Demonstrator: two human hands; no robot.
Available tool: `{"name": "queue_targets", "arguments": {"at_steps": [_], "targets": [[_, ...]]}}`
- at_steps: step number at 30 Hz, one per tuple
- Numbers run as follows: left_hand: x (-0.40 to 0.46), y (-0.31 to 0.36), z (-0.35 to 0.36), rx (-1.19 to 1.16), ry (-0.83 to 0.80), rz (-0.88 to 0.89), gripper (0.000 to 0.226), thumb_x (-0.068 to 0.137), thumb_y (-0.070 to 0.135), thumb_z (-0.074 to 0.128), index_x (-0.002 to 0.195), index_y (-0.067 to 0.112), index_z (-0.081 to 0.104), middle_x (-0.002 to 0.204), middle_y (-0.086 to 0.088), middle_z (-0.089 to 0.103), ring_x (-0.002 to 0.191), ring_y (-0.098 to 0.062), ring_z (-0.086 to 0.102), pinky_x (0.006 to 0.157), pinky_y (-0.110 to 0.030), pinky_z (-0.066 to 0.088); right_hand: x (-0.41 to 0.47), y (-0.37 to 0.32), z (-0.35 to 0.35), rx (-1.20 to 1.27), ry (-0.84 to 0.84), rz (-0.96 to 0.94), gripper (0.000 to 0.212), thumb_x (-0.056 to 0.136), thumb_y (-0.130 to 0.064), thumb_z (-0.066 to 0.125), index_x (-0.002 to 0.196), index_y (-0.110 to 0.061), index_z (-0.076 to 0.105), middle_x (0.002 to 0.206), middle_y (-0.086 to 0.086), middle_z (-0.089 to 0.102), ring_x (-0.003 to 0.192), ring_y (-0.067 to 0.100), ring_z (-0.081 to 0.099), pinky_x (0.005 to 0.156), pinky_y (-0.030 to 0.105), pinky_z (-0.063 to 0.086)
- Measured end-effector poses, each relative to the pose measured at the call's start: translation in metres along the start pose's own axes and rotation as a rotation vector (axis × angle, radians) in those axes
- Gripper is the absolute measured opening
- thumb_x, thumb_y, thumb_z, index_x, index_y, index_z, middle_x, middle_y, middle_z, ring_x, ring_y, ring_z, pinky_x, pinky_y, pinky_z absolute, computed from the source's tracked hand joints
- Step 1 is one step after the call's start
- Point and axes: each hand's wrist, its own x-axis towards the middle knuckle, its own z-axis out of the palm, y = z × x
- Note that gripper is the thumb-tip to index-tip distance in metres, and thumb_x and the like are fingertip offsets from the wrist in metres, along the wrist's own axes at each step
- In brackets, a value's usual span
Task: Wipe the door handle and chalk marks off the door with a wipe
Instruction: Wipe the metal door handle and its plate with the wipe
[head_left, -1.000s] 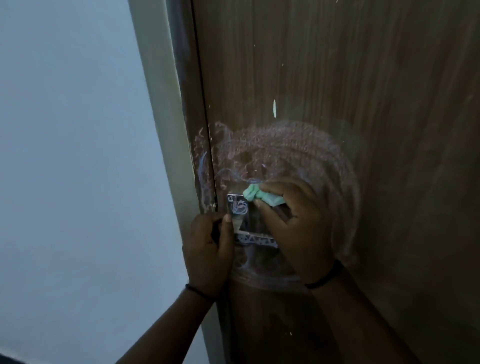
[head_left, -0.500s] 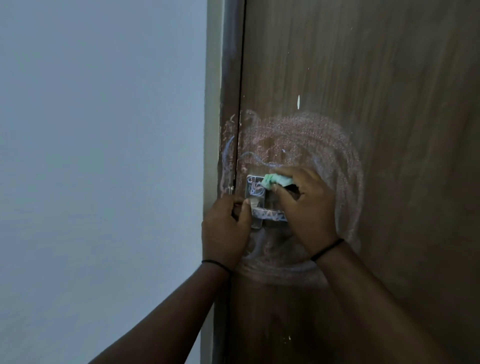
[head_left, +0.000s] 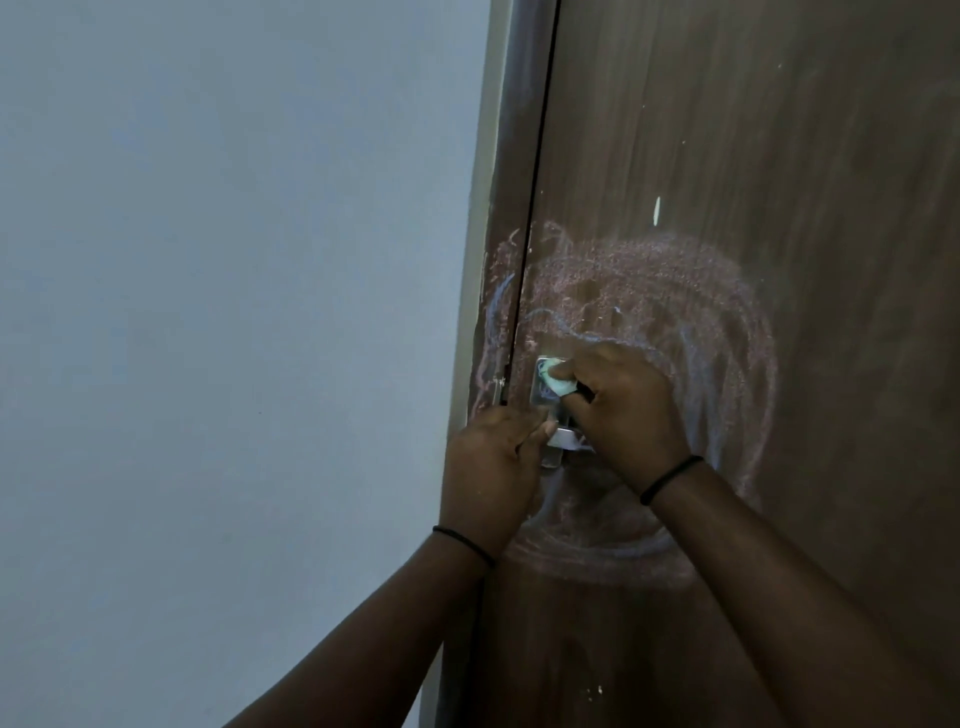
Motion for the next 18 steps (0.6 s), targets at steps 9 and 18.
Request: {"name": "queue_targets", "arguments": {"at_steps": [9, 18], "targets": [[0.010, 0.004, -0.012, -0.034, -0.127, -0.077, 0.017, 0.085, 0.016, 0.071, 0.100, 0.009, 0.077, 0.090, -0.007, 0.076, 0.077, -0.017, 0.069, 0.073, -0.022, 0.053, 0.020, -0.016, -0.006, -0.043, -0.049, -0.037, 0.012, 0.075, 0.005, 0.071, 0.081, -0.006, 0.074, 0.082, 0.007, 0.064, 0.075, 0.025, 0.059, 0.062, 0.036, 0.051], [0.018, 0.017, -0.013, -0.011, -0.212, -0.339, 0.019, 0.084, 0.022, 0.073, 0.101, 0.014, 0.076, 0.097, -0.001, 0.076, 0.083, -0.009, 0.069, 0.077, -0.017, 0.049, 0.015, -0.016, -0.014, -0.077, -0.105, 0.031, 0.016, 0.074, 0.008, 0.063, 0.079, -0.003, 0.073, 0.081, 0.010, 0.064, 0.077, 0.026, 0.057, 0.061, 0.037, 0.049]]}}
